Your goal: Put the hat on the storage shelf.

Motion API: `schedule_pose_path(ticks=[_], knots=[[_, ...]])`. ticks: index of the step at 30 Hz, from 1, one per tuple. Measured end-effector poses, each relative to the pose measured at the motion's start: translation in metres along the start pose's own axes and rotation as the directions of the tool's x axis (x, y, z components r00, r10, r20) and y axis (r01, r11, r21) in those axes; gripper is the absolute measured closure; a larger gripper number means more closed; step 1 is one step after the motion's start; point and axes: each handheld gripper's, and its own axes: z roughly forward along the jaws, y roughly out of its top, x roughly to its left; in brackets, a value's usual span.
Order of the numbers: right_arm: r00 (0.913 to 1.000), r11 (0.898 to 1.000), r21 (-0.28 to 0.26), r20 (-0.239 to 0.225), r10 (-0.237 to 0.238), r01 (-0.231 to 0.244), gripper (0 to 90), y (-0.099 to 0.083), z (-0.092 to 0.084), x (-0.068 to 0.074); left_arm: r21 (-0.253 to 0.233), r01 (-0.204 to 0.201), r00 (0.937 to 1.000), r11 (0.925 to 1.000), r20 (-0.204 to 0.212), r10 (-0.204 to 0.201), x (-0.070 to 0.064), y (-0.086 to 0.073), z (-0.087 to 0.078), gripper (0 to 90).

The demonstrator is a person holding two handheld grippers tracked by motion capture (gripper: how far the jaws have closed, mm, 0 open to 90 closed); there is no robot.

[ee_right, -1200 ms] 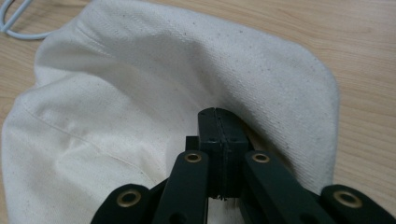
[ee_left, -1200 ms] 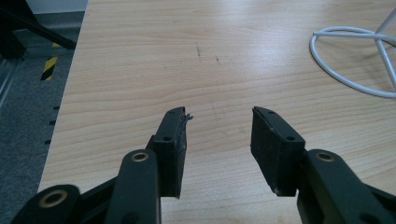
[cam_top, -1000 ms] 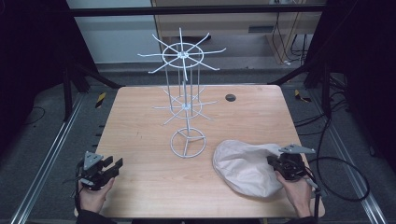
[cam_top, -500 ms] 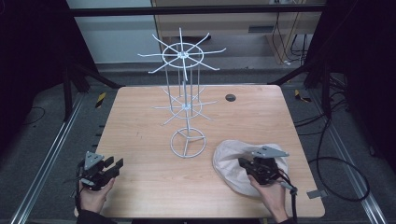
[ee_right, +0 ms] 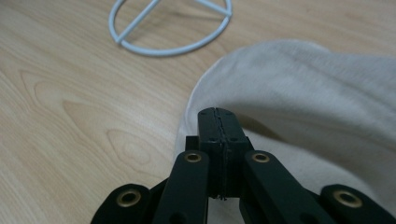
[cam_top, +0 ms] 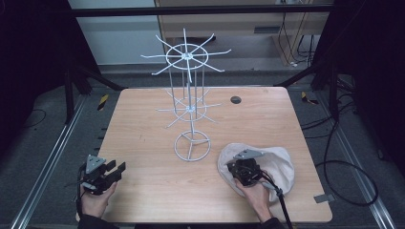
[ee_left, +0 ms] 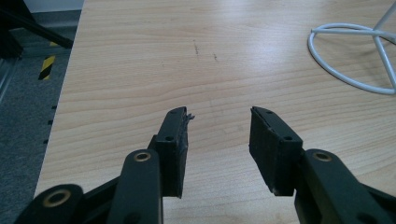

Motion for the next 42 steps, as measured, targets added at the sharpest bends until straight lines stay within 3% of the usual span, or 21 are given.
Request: schedule_pose_path(ticks=[6,15,18,23,30,42], knots=[[0.9997,0.998,0.053,-0.012,-0.023,0.024,90.0,-0.004,-0.003,0.003,0.006,-0.002,1.0,1.0,-0.001,0.002,0.0,0.0,0.0,56.6],[0.997,0.995,0.082,-0.059,-0.05,0.055,90.0,-0.019,-0.02,0.008,0.001,0.001,1.0,1.0,0.003,-0.001,0.0,0.0,0.0,56.3],[0.9959,0.995,0.076,-0.069,-0.058,0.064,90.0,-0.022,-0.025,0.009,0.007,-0.002,1.0,1.0,0.003,0.002,0.0,0.0,0.0,56.2],[0.9963,0.998,0.009,-0.068,-0.053,0.054,90.0,-0.022,-0.043,0.007,0.007,-0.002,1.0,1.0,0.004,0.002,0.0,0.0,-0.001,56.1],[0.9998,0.999,-0.045,-0.017,-0.004,0.003,90.0,-0.039,-0.077,-0.014,0.009,-0.004,1.0,1.0,0.002,0.004,-0.002,-0.001,0.0,56.3],[0.9923,0.995,-0.029,0.077,0.097,-0.095,90.0,-0.068,-0.105,-0.05,0.023,-0.007,1.0,0.9997,-0.003,0.007,-0.001,-0.001,0.001,56.4]])
